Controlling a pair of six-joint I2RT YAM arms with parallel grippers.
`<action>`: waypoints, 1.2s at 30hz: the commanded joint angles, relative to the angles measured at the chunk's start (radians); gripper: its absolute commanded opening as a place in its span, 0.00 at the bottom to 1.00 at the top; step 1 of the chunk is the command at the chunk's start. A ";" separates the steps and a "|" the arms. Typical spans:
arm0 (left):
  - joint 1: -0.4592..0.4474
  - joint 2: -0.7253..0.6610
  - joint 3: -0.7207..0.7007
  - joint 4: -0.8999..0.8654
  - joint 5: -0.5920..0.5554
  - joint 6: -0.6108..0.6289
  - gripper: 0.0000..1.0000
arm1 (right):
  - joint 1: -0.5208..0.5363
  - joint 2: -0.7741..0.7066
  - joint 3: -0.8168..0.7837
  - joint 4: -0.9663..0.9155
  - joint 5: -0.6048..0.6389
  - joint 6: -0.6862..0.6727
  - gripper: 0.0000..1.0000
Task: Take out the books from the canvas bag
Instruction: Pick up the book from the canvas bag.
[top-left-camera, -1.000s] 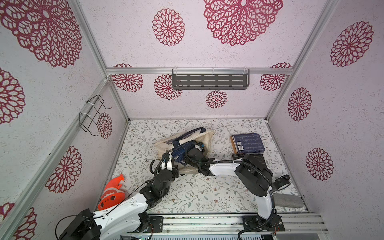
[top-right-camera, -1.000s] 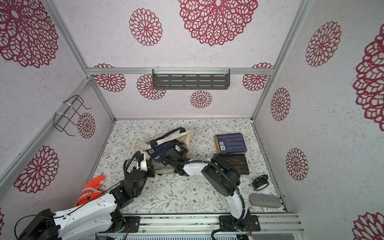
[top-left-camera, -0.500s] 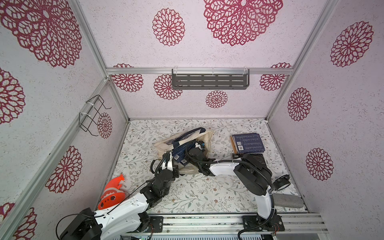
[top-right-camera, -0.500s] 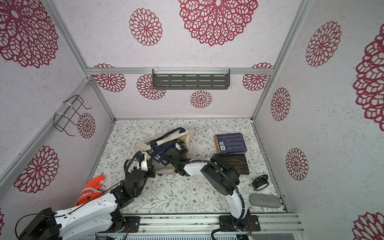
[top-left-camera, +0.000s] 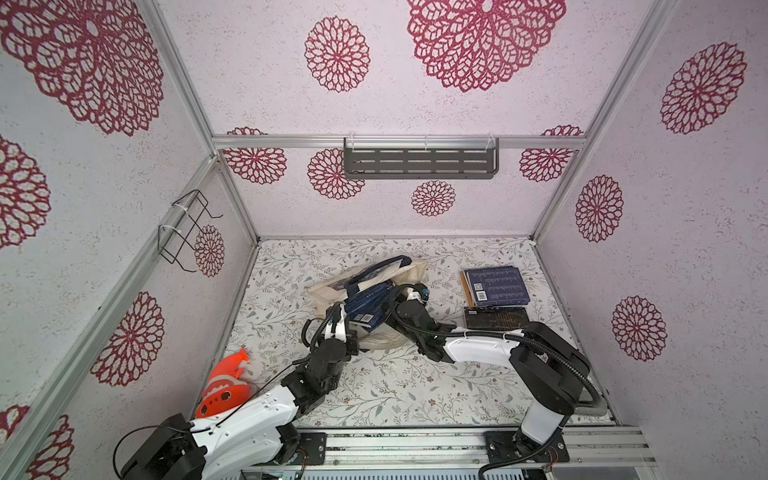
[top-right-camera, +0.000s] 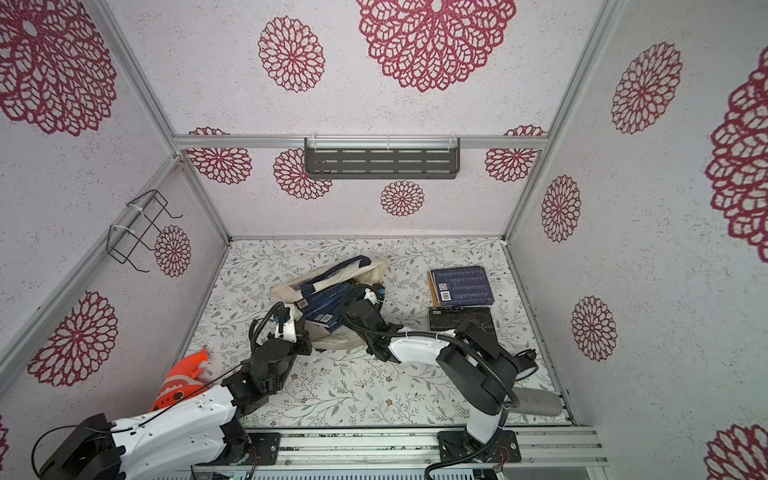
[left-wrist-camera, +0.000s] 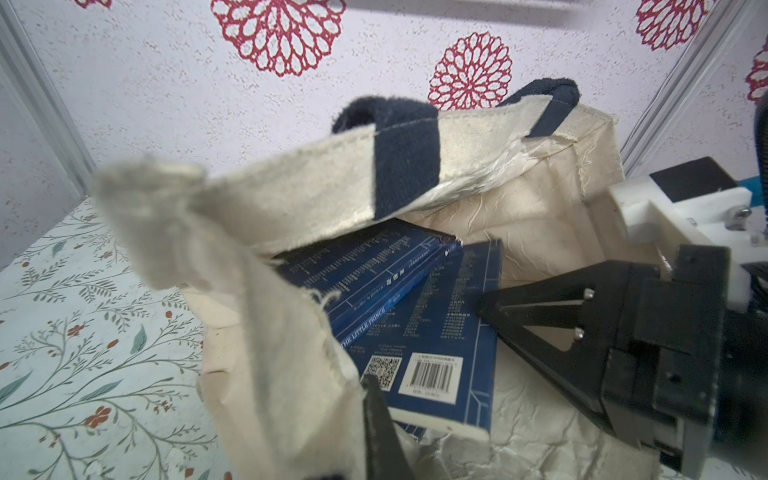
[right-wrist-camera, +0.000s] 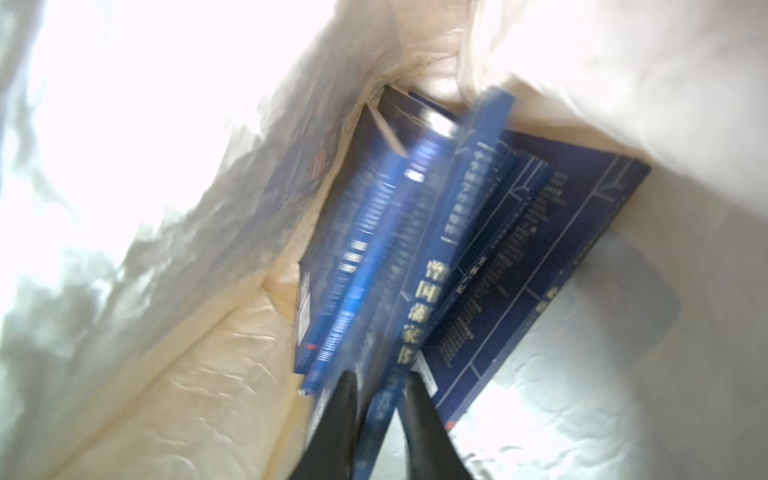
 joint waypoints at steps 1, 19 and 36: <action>-0.017 0.003 0.017 0.047 0.015 0.017 0.00 | -0.017 -0.010 -0.011 0.086 -0.020 -0.006 0.37; -0.017 0.002 0.017 0.047 0.014 0.020 0.00 | -0.024 0.117 0.000 0.256 -0.115 0.079 0.37; -0.017 0.014 0.023 0.049 -0.010 -0.005 0.00 | -0.022 -0.153 -0.187 0.208 -0.070 -0.030 0.00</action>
